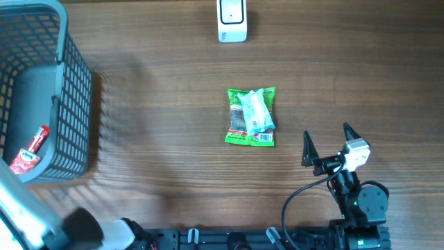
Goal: Scan the item barcode
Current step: 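Grasp the small green box in the basket with the left gripper, then carry the green box to the table beside the green bag and release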
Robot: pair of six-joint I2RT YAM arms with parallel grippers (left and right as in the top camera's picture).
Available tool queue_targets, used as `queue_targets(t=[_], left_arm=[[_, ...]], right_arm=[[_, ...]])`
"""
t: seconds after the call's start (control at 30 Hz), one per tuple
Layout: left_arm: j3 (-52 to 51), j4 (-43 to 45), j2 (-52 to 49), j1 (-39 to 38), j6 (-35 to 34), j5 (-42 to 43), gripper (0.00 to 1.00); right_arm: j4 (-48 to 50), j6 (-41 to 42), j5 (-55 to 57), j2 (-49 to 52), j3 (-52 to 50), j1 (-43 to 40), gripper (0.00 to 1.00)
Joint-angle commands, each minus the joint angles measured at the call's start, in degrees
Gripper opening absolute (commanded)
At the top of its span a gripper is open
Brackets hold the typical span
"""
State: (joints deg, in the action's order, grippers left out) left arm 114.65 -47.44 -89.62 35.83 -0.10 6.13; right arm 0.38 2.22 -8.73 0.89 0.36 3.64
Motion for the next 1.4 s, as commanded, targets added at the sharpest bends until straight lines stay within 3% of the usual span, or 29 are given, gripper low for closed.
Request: queue_targets(t=[0.0,0.2,0.33,0.47,0.57,0.8,1.13,1.17,1.2,1.3,1.37], left_arm=[[1.1,-0.4,4.7,-7.7,-7.1,1.1,0.13],[0.9,-11.6,5.7,-23.9,-14.7,0.7,0.15],[-0.4,-20.6,2.6,-35.3,-15.5,0.6,0.18],[-5.7,-24.2,-2.2,-43.9,-17.7,0.5,0.18],[-13.2,-21.6,-6.7,-50.1,-19.9,0.4,0.17],[-30.2,-4.7,-19.6,-61.1,-25.9,0.5,0.16],[-32.1,4.4,-28.4,-65.6,-26.1,-2.7,0.17],[-32.0,4.5,-28.4,-65.6,-26.1,-3.1,0.22],[-32.0,4.6,-28.4,-65.5,-26.1,-3.5,0.36],[-32.0,4.6,-28.3,-64.9,-25.8,-3.6,0.59],[-31.2,4.1,-27.8,-64.2,-25.8,-3.6,0.66]], right_arm=[[0.2,-0.7,0.3,-0.3,-0.1,-0.3,1.0],[0.2,-0.7,0.3,-0.3,-0.1,-0.3,1.0],[0.2,-0.7,0.3,-0.3,-0.1,-0.3,1.0],[0.2,-0.7,0.3,-0.3,-0.1,-0.3,1.0],[0.2,-0.7,0.3,-0.3,-0.1,-0.3,1.0],[0.2,-0.7,0.3,-0.3,-0.1,-0.3,1.0],[0.2,-0.7,0.3,-0.3,-0.1,-0.3,1.0],[0.2,-0.7,0.3,-0.3,-0.1,-0.3,1.0],[0.2,-0.7,0.3,-0.3,-0.1,-0.3,1.0],[0.2,-0.6,0.3,-0.3,-0.1,-0.3,1.0],[0.2,-0.7,0.3,-0.3,-0.1,-0.3,1.0]])
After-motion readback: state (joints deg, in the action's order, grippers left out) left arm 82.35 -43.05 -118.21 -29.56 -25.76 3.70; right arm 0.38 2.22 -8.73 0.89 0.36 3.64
